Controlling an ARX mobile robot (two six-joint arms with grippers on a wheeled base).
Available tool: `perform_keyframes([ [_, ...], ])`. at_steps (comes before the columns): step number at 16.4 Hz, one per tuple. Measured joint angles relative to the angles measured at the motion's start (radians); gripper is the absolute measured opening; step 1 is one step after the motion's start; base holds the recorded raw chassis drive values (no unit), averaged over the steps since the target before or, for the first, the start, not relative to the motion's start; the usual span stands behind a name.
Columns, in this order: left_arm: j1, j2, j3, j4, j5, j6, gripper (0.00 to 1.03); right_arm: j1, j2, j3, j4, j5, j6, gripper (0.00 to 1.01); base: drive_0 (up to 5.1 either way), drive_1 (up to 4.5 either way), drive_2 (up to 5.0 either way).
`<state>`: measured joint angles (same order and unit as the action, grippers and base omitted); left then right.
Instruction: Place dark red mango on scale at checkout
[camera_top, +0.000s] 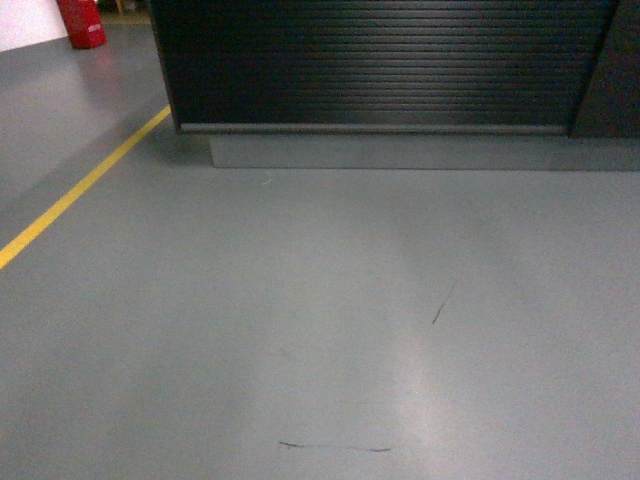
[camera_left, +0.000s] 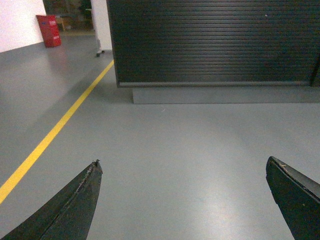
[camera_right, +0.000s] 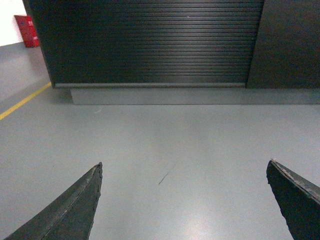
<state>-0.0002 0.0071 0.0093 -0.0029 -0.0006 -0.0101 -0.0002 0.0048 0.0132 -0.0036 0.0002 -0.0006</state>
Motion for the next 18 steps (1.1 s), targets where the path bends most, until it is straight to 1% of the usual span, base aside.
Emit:
perform_keyframes([
  [18,0.0,0.0,0.0,0.003,-0.001,0.0,0.98,0.0,0.0,0.0,0.001,0.0,0.0,0.98,0.0,4.17,-4.2],
])
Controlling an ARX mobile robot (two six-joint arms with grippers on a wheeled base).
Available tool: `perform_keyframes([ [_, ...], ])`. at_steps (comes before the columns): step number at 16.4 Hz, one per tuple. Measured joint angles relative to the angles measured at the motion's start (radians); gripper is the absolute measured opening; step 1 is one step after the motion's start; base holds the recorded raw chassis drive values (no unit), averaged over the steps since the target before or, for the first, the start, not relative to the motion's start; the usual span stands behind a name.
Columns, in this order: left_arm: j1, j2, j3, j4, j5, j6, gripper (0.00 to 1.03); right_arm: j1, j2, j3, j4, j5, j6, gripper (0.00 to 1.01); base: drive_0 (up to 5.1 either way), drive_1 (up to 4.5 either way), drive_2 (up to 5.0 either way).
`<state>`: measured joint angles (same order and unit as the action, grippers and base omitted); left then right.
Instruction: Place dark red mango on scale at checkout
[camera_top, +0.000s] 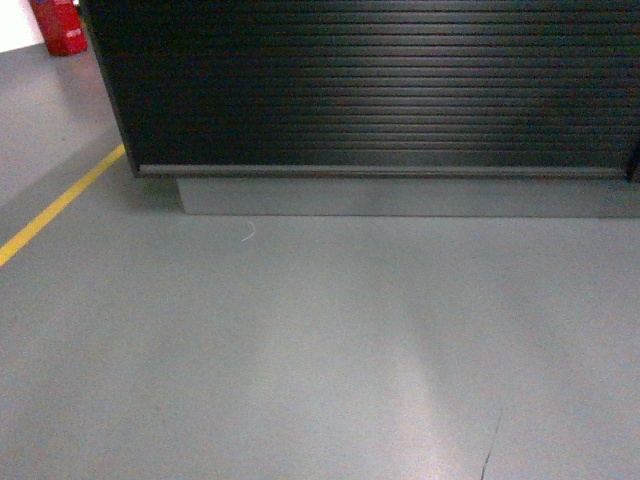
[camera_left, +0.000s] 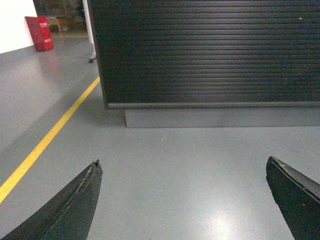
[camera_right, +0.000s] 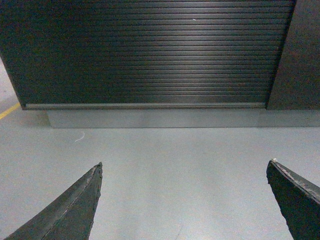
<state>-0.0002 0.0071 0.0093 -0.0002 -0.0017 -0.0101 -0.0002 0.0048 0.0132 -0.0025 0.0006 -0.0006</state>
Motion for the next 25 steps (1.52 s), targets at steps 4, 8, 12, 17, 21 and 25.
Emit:
perform_keyframes([
  [4,0.0,0.0,0.0,0.0,0.001,0.0,0.98,0.0,0.0,0.0,0.002,0.0,0.0,0.98,0.0,4.22,-4.1],
  [8,0.0,0.0,0.0,-0.004,0.002,0.0,0.98,0.0,0.0,0.0,-0.002,0.0,0.0,0.98,0.0,4.22,-4.1],
  [12,0.0,0.0,0.0,-0.002,0.001,0.0,0.98,0.0,0.0,0.0,-0.001,0.0,0.0,0.98,0.0,4.22,-4.1],
  [17,0.0,0.0,0.0,-0.002,0.001,0.0,0.98,0.0,0.0,0.0,-0.003,-0.001,0.0,0.98,0.1,4.24,-4.1],
  [21,0.0,0.0,0.0,-0.003,0.001,0.0,0.98,0.0,0.0,0.0,0.0,-0.001,0.0,0.98,0.0,4.18,-4.2],
  [25,0.0,0.0,0.0,0.001,0.001,0.0,0.98,0.0,0.0,0.0,0.001,0.0,0.0,0.98,0.0,4.21,-4.1],
])
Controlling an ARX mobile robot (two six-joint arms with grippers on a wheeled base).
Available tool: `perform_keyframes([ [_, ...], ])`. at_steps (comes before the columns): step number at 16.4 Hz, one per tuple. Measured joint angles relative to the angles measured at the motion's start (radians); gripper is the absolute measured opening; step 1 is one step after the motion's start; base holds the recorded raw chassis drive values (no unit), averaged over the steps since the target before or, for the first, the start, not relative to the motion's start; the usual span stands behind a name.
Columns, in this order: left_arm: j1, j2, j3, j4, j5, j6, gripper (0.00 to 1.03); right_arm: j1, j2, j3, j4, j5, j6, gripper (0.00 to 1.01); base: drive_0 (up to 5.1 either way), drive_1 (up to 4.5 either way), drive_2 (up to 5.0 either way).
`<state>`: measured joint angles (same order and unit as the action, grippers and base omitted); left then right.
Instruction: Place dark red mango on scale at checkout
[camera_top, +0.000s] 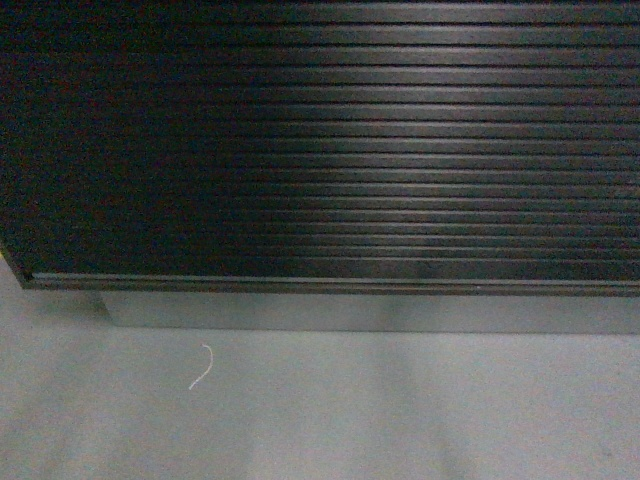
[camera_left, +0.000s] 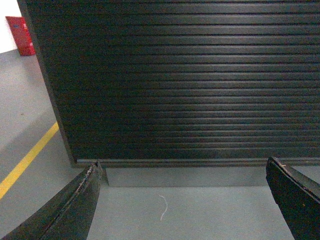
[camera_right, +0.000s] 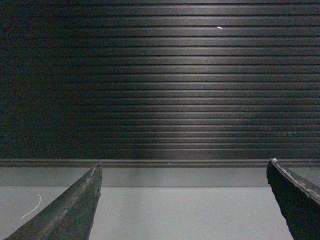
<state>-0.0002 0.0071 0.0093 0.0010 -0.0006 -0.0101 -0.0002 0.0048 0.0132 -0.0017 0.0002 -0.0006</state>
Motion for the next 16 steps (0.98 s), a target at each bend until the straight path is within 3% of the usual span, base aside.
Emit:
perform_keyframes([
  [11,0.0,0.0,0.0,-0.003,0.0,0.0,0.98,0.0,0.0,0.0,0.0,0.0,0.0,0.98,0.0,4.12,-4.2],
  [16,0.0,0.0,0.0,-0.004,0.0,0.0,0.98,0.0,0.0,0.0,-0.003,0.0,0.0,0.98,0.0,0.0,0.0],
])
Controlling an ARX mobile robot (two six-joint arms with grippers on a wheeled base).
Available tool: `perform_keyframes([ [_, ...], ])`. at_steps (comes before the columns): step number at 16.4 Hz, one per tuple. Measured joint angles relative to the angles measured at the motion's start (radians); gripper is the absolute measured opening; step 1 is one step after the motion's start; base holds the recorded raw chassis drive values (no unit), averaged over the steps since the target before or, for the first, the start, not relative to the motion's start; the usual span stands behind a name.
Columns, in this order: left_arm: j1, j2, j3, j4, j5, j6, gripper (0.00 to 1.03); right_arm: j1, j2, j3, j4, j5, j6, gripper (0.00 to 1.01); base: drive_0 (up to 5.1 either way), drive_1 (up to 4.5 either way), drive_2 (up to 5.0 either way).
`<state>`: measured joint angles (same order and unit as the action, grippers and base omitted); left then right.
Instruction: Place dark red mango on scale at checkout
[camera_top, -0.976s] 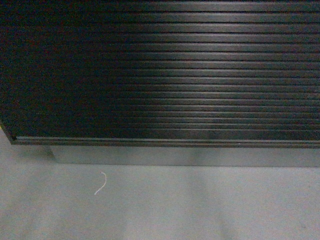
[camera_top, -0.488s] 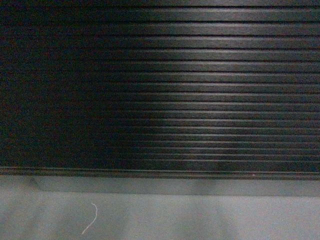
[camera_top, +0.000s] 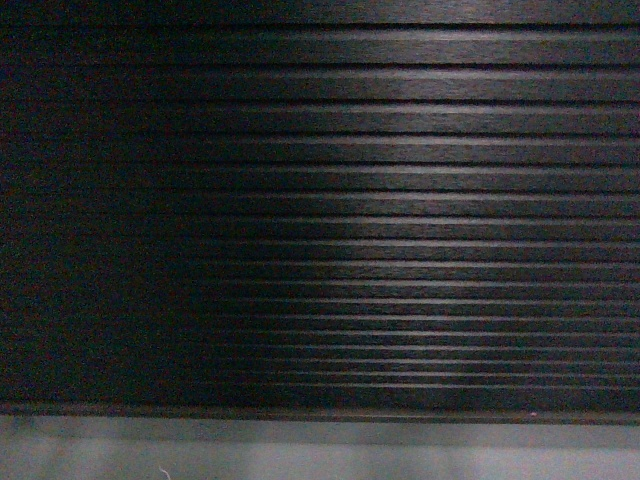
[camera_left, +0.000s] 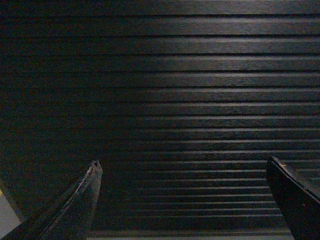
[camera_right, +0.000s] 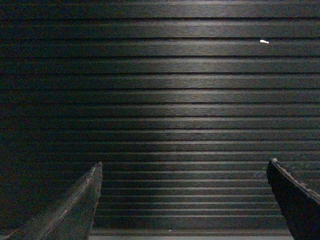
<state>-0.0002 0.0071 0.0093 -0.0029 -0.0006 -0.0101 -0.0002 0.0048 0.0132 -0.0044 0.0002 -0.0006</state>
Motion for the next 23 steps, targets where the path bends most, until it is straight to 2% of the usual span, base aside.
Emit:
perform_keyframes([
  [23,0.0,0.0,0.0,0.0,-0.002,0.001,0.98,0.0,0.0,0.0,0.0,-0.001,0.0,0.98,0.0,0.0,0.0],
])
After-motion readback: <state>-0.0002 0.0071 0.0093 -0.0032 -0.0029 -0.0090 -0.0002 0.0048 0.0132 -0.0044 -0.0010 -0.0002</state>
